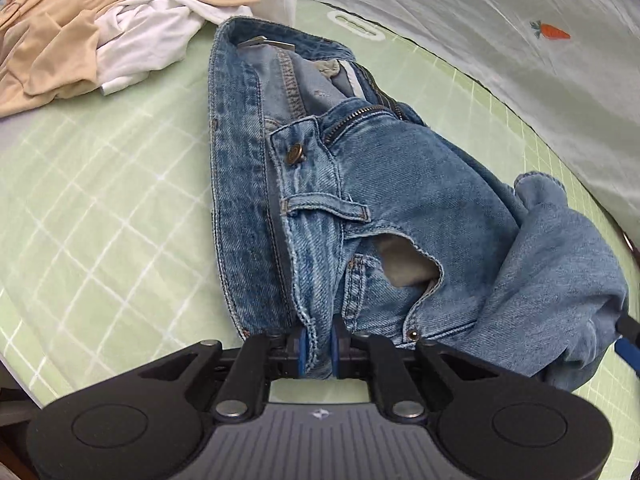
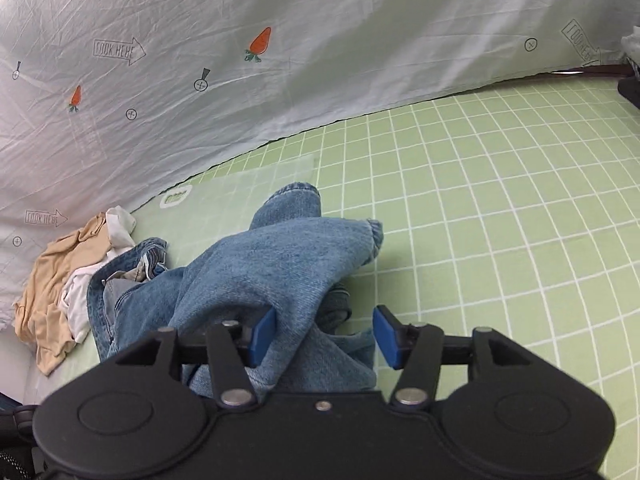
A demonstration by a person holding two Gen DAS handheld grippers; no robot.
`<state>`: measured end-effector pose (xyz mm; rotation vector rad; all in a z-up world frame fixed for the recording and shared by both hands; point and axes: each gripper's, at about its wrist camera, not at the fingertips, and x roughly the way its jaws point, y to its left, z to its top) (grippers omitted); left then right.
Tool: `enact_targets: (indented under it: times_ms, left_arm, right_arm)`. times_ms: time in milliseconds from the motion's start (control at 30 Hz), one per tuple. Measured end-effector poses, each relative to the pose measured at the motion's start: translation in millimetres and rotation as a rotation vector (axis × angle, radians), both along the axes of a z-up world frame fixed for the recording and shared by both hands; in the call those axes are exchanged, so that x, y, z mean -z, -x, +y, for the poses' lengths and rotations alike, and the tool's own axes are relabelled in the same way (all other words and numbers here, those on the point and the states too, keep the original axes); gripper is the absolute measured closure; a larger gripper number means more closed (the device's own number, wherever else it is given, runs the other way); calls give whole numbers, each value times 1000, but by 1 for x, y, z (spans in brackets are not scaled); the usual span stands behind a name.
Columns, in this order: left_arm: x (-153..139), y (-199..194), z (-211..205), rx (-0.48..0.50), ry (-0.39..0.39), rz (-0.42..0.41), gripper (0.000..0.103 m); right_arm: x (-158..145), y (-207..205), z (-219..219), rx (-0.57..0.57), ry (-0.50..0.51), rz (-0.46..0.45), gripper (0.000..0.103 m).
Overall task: Fold clothes
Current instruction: 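Lift the blue jeans off the heap and lay them flat on the mat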
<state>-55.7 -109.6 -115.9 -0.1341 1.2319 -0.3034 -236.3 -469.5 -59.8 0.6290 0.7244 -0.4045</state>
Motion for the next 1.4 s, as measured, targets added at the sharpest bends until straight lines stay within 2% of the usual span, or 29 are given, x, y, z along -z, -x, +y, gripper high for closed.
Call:
enact_targets:
  times_ms: [167, 300, 333, 367, 400, 467, 500, 633, 733, 833, 1000, 1100, 1167, 1233, 1333, 1367, 1400]
  left_arm:
    - [2, -2, 3, -72, 5, 24, 84]
    - [7, -7, -5, -83, -11, 42, 84]
    - [9, -9, -7, -88, -16, 50, 84]
    - [11, -12, -7, -94, -19, 59, 85]
    - [13, -14, -8, -101, -20, 64, 85]
    - [16, -19, -7, -129, -7, 65, 90]
    - [15, -21, -6, -143, -2, 65, 91]
    - [8, -28, -3, -167, 4, 35, 92]
    - [9, -32, -2, -179, -4, 36, 92]
    - [8, -33, 2, -184, -5, 33, 92]
    - [-2, -38, 13, -180, -114, -44, 92]
    - [-7, -44, 30, -187, -169, -84, 91]
    - [-9, -44, 38, -181, -241, -111, 91]
    - [-7, -44, 47, -195, -253, -105, 91]
    - [-2, -41, 53, -212, -248, -74, 91]
    - [-1, -39, 51, -205, -255, -77, 91]
    - [-1, -37, 49, -195, -266, -82, 91]
  right_arm:
    - [6, -1, -19, 35, -146, -81, 34]
    - [11, -18, -31, 48, -200, -126, 35]
    - [12, -23, -34, 45, -204, -137, 39]
    - [13, -28, -36, 40, -206, -146, 59]
    - [14, -32, -38, 35, -208, -155, 84]
    - [12, -33, -43, 42, -178, -173, 99]
    - [9, -30, -46, 54, -154, -178, 100]
    - [-7, 0, -61, 151, -21, -175, 101]
    - [-19, 39, -75, 294, 127, -123, 102]
    - [-23, 82, -95, 438, 203, -72, 102]
    - [-26, 138, -120, 635, 402, 87, 102]
    - [-28, 173, -141, 759, 390, 103, 102]
    - [-24, 183, -149, 780, 390, 131, 102]
    - [-15, 185, -153, 756, 377, 159, 102]
    - [-1, 169, -148, 699, 369, 261, 98]
    - [2, 162, -145, 684, 374, 289, 93]
    - [4, 155, -141, 672, 384, 303, 79]
